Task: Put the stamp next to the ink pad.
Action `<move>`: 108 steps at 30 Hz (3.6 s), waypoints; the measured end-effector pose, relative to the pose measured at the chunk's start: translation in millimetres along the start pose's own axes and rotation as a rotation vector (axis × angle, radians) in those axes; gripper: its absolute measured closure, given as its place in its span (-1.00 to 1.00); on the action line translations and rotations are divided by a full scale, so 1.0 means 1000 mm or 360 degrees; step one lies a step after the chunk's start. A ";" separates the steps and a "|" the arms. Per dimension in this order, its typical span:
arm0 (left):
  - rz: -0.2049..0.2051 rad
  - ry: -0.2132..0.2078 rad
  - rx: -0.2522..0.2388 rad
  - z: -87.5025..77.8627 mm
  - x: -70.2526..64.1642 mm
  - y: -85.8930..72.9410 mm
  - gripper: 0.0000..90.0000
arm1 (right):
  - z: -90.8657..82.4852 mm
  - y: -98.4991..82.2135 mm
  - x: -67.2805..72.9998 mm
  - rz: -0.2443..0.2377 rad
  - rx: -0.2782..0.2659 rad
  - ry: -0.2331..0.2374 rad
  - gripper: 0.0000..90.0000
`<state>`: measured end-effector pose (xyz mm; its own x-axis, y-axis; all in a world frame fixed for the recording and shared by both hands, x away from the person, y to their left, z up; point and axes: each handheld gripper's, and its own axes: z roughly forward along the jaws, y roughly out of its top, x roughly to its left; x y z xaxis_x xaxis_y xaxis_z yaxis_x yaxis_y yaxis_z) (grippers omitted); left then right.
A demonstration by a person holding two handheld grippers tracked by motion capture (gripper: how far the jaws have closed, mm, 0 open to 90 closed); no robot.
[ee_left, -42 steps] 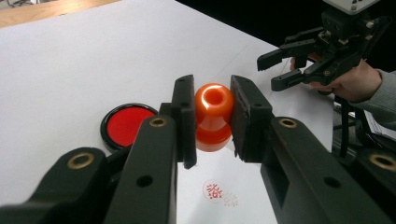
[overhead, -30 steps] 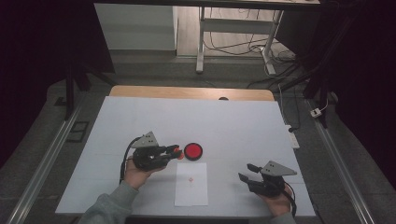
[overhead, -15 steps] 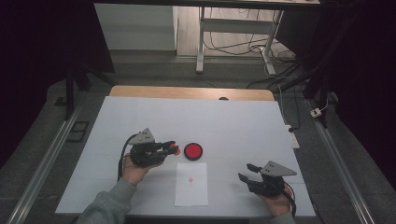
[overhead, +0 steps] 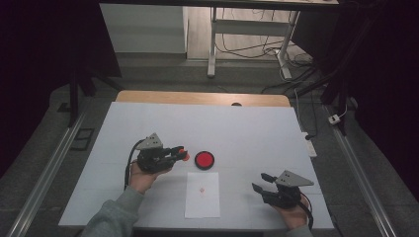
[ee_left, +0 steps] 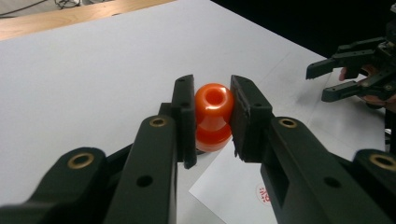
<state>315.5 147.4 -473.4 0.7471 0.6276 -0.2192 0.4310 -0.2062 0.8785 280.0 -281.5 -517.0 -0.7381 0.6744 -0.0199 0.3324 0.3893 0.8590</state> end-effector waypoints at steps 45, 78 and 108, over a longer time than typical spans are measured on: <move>0.0007 0.0108 0.0154 0.048 0.038 0.001 0.61 | -0.002 0.000 0.000 -0.0011 0.0004 -0.0004 -0.01; 0.0103 0.0221 0.0387 0.076 0.040 -0.019 0.56 | -0.001 0.000 0.000 -0.0003 0.0001 0.0013 -0.03; 0.0078 0.0141 0.0317 0.013 0.007 -0.019 -0.27 | -0.003 0.001 0.000 -0.0026 -0.0038 0.0018 -0.04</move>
<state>319.2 146.1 -497.4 0.7260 0.6749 -0.1321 0.4932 -0.3771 0.7839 278.1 -283.0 -514.7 -0.7499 0.6609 -0.0283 0.3063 0.3848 0.8707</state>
